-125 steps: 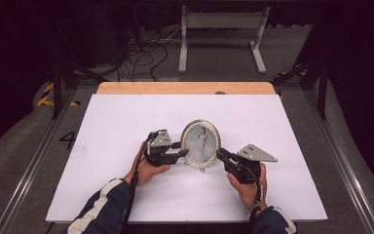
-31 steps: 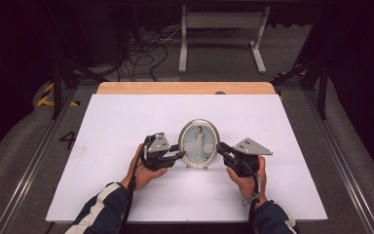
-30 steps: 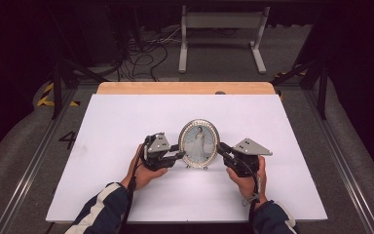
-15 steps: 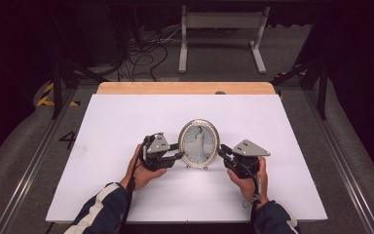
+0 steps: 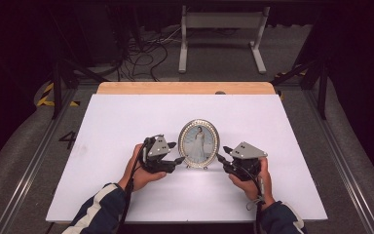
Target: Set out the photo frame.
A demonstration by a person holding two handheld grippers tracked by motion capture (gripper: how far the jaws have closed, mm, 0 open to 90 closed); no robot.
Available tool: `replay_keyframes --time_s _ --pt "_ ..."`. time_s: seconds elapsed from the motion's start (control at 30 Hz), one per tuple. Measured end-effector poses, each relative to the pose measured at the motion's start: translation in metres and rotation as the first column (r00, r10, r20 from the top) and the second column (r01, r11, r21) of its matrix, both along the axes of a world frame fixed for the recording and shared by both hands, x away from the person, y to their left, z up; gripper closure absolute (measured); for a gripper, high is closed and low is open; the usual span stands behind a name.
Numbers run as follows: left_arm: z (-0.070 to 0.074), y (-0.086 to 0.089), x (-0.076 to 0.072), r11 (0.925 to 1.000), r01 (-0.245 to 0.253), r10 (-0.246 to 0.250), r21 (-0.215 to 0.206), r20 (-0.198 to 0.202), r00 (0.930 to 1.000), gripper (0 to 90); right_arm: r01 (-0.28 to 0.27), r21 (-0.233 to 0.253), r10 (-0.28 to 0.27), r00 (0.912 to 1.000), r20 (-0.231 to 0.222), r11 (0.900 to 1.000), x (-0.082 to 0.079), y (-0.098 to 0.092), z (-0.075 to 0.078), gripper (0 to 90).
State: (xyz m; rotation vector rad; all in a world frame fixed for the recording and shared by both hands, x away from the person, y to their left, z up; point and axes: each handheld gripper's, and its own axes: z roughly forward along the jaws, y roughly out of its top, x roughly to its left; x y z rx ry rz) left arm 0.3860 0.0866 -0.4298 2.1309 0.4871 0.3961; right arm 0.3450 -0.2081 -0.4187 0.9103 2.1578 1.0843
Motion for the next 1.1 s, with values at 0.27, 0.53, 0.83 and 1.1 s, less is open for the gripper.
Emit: replay_keyframes --time_s 0.27,0.53,0.83,1.1 --pt "0.000 -0.001 -0.003 0.9993 0.008 -0.008 0.037 0.006 0.9999 32.6 0.001 -0.030 -0.002 0.9999 -0.015 1.000 -0.002 -0.004 -0.003 47.6" --pt "-0.001 0.002 -0.004 0.9995 0.008 -0.008 0.032 -0.010 0.9999 22.6 -0.003 -0.036 0.002 0.9998 -0.022 0.999 -0.001 -0.001 -0.005 26.6" --pt "0.000 0.009 -0.006 0.9999 -0.006 0.006 0.014 -0.003 1.0000 12.3 -0.018 -0.047 0.017 0.9996 -0.025 0.999 -0.002 0.003 -0.006 19.4" --pt "-0.004 0.018 -0.008 0.9999 -0.006 0.006 0.012 -0.015 0.9999 9.7 -0.043 -0.050 0.041 0.9985 -0.035 0.998 -0.006 -0.002 -0.009 16.7"
